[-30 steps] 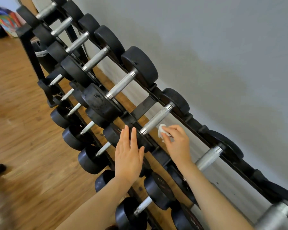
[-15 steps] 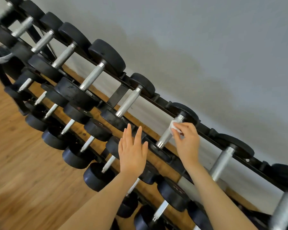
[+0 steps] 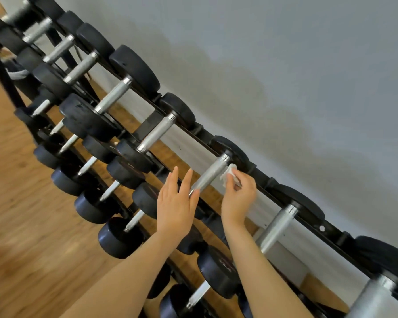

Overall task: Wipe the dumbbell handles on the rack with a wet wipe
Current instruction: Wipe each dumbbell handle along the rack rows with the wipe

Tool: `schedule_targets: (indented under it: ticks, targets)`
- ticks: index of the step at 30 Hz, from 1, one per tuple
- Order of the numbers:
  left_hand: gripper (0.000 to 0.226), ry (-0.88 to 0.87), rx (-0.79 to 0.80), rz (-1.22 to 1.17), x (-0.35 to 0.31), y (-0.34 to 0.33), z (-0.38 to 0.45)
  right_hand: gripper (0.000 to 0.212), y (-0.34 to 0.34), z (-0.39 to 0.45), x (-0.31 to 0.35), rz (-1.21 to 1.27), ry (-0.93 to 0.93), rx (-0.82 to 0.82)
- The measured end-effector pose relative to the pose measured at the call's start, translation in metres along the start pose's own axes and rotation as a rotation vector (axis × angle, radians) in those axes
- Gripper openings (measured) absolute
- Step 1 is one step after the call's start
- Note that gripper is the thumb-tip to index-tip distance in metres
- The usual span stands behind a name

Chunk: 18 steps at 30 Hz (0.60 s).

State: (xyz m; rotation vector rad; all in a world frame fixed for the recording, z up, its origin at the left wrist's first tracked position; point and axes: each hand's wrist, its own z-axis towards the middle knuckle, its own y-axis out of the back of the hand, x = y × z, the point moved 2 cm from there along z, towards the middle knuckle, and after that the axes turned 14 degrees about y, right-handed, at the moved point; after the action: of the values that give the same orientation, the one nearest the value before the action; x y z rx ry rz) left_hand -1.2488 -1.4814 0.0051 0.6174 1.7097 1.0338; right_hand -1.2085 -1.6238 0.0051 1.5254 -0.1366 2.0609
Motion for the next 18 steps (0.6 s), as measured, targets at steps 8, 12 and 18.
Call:
schedule_targets:
  ticks: [8, 12, 18]
  targets:
    - [0.065, 0.030, -0.004, 0.043, 0.000, -0.003, 0.001, 0.022, -0.028, -0.004, -0.007, 0.112, -0.048, -0.065]
    - [0.075, 0.052, -0.012, 0.011, -0.003, -0.002, 0.000, 0.022, -0.027, -0.021, -0.009, 0.151, -0.042, -0.053]
    - [0.071, 0.050, -0.022, 0.022, -0.001, -0.004, -0.001, 0.020, -0.033, 0.016, -0.011, 0.157, -0.188, -0.172]
